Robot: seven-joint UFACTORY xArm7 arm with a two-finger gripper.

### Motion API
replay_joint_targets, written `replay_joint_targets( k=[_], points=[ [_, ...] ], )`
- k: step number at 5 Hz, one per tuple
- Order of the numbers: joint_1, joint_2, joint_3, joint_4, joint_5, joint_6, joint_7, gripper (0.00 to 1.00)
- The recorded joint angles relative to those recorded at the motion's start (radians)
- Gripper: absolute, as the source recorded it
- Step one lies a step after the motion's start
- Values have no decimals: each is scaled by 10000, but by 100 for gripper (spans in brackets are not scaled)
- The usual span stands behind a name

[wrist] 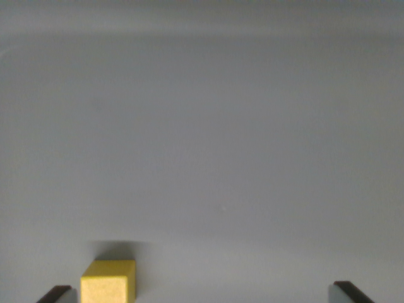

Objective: Pick yellow cube

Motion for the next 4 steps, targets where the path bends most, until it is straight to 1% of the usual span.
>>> replay_joint_targets(
  k=[1,2,3,4],
  points=[
    [0,0,0,0,0,0,0,0],
    [73,71,54,-372,-11,-424,110,0],
    [73,71,54,-372,-11,-424,110,0],
    [148,144,109,-759,-22,-865,225,0]
  ],
)
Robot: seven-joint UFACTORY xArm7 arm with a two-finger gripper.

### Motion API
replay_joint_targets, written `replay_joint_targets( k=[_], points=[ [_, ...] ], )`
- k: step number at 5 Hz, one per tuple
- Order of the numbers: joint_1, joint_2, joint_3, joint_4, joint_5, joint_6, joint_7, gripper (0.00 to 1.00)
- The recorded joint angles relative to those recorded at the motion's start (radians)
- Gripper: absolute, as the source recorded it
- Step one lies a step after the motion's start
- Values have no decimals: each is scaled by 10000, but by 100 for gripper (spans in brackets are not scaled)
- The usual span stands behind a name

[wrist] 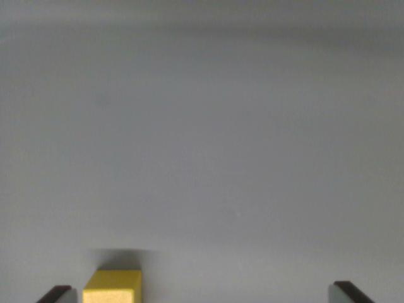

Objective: Pick yellow cube

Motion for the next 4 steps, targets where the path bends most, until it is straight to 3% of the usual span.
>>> replay_joint_targets(
  k=[1,2,3,4],
  points=[
    [0,0,0,0,0,0,0,0],
    [78,76,58,-400,-11,-456,118,0],
    [78,76,58,-400,-11,-456,118,0],
    [155,151,115,-795,-23,-906,235,0]
  ],
)
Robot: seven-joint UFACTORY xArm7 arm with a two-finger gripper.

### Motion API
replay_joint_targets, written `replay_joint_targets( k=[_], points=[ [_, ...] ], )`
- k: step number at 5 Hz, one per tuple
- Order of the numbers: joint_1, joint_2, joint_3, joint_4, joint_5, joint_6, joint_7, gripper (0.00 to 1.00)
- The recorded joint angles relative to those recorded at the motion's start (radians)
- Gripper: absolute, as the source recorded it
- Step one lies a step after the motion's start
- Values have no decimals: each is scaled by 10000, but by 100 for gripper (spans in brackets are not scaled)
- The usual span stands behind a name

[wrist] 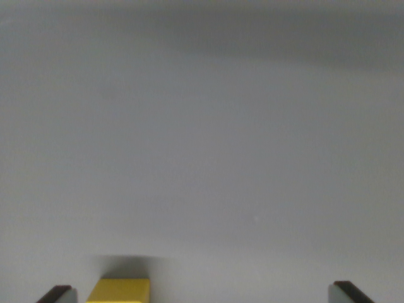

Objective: Pick yellow cube

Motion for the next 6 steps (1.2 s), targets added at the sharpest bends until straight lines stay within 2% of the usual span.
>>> replay_joint_targets(
  k=[1,2,3,4,5,6],
  points=[
    [0,0,0,0,0,0,0,0],
    [81,79,60,-416,-12,-474,123,0],
    [81,79,60,-416,-12,-474,123,0],
    [163,158,120,-833,-24,-949,247,0],
    [163,158,120,-833,-24,-949,247,0],
    [244,237,180,-1247,-35,-1421,369,0]
  ],
)
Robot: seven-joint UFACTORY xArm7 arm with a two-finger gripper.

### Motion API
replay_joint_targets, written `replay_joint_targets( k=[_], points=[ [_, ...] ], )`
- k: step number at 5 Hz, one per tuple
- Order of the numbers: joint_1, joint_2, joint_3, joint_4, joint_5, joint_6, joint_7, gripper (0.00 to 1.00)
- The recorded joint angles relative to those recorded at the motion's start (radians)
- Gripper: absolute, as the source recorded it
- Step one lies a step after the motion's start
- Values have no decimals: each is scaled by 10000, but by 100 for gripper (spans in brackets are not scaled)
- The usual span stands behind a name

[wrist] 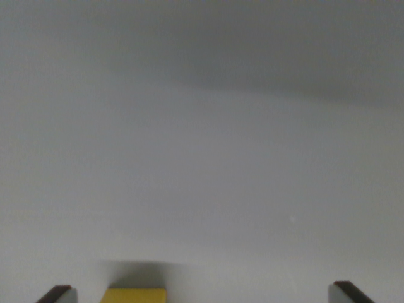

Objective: Pick yellow cube

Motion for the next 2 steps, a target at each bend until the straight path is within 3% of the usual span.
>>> replay_joint_targets(
  k=[1,2],
  points=[
    [0,0,0,0,0,0,0,0],
    [80,78,59,-412,-12,-469,122,0]
  ],
)
